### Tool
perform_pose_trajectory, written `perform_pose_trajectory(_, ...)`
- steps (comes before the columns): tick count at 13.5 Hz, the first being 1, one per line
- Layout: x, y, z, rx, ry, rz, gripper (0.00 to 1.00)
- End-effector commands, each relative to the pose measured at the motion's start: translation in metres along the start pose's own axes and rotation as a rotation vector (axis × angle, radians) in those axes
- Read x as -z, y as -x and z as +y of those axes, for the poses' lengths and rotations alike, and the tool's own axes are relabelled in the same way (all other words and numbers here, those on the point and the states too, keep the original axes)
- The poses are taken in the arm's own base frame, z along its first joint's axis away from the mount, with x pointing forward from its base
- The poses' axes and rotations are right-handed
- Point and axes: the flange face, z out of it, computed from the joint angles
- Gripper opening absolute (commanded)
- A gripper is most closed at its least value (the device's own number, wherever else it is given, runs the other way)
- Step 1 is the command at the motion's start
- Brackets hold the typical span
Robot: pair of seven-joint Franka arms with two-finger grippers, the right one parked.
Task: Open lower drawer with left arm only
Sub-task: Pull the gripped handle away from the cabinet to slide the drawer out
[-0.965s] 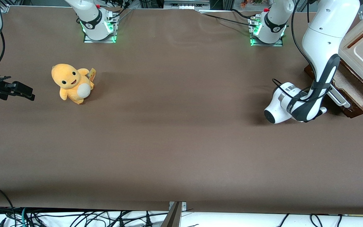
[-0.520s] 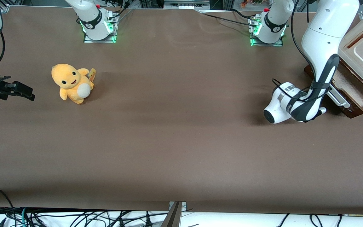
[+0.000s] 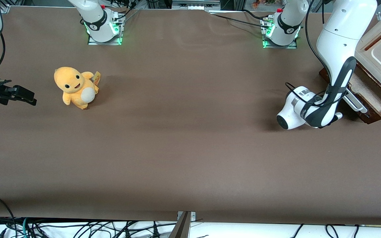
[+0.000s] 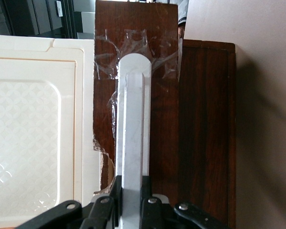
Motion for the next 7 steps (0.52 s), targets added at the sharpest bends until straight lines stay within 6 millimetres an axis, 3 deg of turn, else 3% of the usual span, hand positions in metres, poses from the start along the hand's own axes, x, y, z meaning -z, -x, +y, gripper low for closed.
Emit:
perform_pose_trajectory(1,0.0210,0.0017,-0.0129,0.004,-0.018,-0.011,0.00)
perform_pose_trajectory(7,0.0254,0.0040,-0.0133,0.004,-0.017,-0.004,0.00)
